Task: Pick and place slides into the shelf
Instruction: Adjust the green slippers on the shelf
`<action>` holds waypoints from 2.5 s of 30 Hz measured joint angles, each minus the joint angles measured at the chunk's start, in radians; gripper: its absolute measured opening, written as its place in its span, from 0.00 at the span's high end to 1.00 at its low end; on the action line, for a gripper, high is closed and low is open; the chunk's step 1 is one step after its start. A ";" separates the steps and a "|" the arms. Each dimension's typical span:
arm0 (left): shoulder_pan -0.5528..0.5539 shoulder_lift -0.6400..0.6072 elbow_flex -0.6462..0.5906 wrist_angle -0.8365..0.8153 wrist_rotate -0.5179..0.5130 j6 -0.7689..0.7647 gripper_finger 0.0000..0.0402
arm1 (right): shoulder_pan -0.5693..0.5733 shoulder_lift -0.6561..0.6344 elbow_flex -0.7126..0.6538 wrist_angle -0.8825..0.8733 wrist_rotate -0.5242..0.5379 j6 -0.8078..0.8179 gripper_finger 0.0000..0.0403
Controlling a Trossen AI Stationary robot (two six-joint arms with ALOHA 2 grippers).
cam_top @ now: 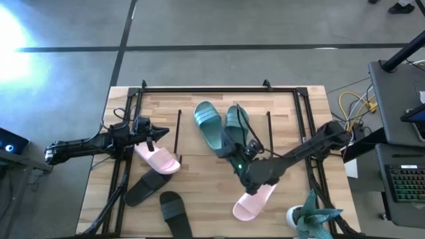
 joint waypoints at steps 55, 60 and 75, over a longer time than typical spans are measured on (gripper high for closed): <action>0.000 0.563 0.518 0.114 0.295 -0.111 0.97 | -0.330 -0.210 0.225 -1.778 -1.194 0.052 0.97; 0.018 0.784 0.666 -0.058 0.296 -0.003 0.97 | -0.367 -0.136 0.223 -1.765 -1.242 0.013 0.97; 0.027 0.959 0.869 -0.311 0.142 0.209 0.97 | -0.390 -0.082 0.224 -1.628 -1.226 -0.016 0.97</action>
